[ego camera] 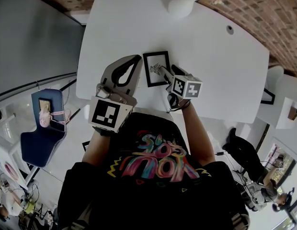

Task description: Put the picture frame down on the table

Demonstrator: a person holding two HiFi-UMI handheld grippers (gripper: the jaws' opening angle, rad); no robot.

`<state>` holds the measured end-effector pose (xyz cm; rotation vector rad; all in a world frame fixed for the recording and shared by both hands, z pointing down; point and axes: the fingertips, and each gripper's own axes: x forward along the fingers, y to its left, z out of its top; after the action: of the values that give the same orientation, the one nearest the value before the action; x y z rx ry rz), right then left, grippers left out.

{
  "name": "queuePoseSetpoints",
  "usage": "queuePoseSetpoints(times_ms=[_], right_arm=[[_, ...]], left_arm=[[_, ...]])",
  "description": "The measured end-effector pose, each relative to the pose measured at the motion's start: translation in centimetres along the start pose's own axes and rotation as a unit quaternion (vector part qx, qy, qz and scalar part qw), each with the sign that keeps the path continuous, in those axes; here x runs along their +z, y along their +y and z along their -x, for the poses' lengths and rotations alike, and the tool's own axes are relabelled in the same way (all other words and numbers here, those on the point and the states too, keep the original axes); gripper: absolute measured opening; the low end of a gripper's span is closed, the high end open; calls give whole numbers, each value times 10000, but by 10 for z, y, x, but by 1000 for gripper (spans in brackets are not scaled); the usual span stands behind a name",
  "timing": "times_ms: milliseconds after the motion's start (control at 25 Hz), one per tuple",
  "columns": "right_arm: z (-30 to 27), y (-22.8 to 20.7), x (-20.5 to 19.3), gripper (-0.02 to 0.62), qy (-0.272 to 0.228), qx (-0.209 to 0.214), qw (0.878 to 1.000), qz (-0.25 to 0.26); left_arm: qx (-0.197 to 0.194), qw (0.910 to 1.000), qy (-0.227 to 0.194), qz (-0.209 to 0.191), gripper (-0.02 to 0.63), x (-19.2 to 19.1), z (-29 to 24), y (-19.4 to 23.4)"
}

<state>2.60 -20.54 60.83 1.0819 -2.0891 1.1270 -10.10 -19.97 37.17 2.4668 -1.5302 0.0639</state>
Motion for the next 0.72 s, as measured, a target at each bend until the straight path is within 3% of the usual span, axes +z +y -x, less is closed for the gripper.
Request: queuePoseSetpoints(times_ms=[160,320,720], right_arm=[[7,4,4,244,-85,59,9999,-13],[22,8,16,244,-269,87,9995,129],[83,34,60,244,-961,151,9933,626]], left_arm=[[-54,10000,2,21,28,1,2,-3],[-193,9994,257,-128,28,-3,7,-8],[-313,9990,-45,-305,28,28,15,-23]])
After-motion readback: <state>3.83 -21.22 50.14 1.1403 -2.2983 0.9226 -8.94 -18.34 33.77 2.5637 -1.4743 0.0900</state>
